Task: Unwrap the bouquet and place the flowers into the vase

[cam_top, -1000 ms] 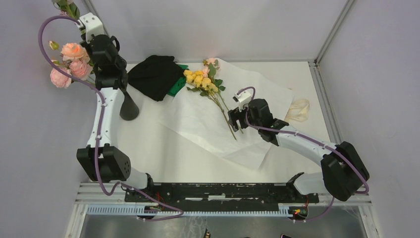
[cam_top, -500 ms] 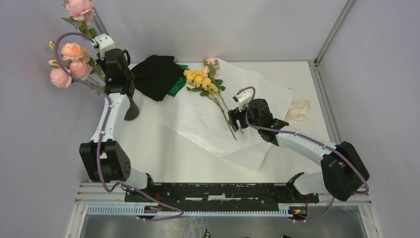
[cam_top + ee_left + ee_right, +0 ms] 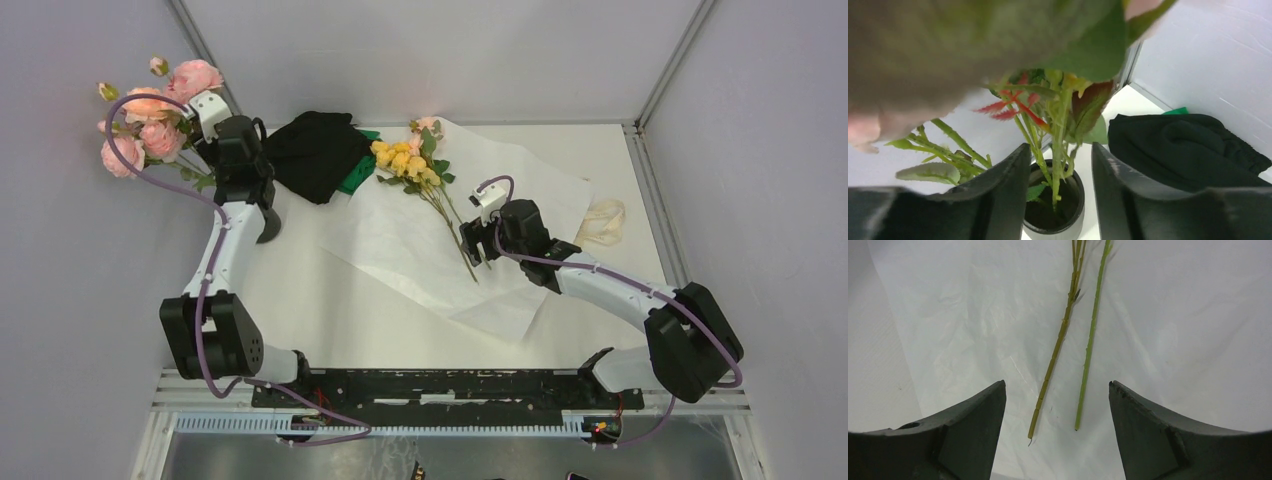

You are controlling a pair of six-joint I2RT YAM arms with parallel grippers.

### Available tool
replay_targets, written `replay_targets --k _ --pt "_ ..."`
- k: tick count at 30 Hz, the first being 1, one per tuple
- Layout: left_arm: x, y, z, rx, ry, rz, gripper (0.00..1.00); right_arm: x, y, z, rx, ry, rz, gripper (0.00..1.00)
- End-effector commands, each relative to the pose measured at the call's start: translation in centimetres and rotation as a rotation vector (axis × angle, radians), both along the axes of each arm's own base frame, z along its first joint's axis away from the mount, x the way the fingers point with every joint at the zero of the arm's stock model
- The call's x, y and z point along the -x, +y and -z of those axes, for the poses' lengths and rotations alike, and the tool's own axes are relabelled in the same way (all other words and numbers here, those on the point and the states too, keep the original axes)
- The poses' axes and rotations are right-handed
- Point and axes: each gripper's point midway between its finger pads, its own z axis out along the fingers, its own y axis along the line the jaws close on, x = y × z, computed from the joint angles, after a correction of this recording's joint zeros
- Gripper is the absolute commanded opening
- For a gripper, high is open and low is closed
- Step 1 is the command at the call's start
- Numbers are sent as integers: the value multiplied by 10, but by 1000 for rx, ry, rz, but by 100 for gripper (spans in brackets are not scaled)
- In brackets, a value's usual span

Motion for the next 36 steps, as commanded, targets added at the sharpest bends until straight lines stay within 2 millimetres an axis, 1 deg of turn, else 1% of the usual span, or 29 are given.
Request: replay_targets --k 1,2,4,8,10,11,14,17,21,23,24,25,26,29,32,33,34,36 --pt "11 -2 -22 45 -122 -15 68 -5 5 -8 -30 -27 -8 79" --pt "10 -3 -21 52 -123 -12 77 -5 5 -8 -30 -25 -9 78" --pt "11 -4 -20 68 -128 -10 87 -5 5 -8 -29 -25 -9 78" --pt "16 -10 -19 100 -152 9 91 -5 4 -7 -24 -26 -5 78" --pt "22 -12 -20 124 -174 5 99 -6 3 -7 -21 -27 -1 78" --pt "25 -14 -22 142 -191 6 100 -6 3 -7 -20 -27 1 78" --pt "31 -21 -18 187 -183 34 100 -7 3 -5 -14 -19 4 78" --pt "38 -31 -8 239 -177 59 100 -9 4 -6 -14 -17 5 78" --pt "45 -36 -1 252 -194 81 100 -16 2 -6 3 -27 37 79" --pt "44 -37 -2 254 -202 91 100 -26 -1 -2 24 -32 76 78" --pt "43 -40 -4 261 -212 105 100 -30 -1 3 43 -18 84 78" --pt "43 -43 -7 269 -229 123 100 -35 2 2 52 -15 87 78" --pt "42 -47 -9 280 -242 146 100 -39 4 7 67 0 87 78" --pt "40 -61 -12 300 -279 215 100 -57 14 4 83 0 93 74" --pt "39 -69 -12 318 -288 236 100 -76 21 3 111 -5 109 72" --pt "38 -73 -10 332 -293 249 100 -80 20 9 139 11 114 70" --pt "36 -77 -12 347 -320 267 100 -86 22 8 149 7 116 67" --pt "33 -81 -10 376 -337 284 100 -97 25 20 155 27 120 60"
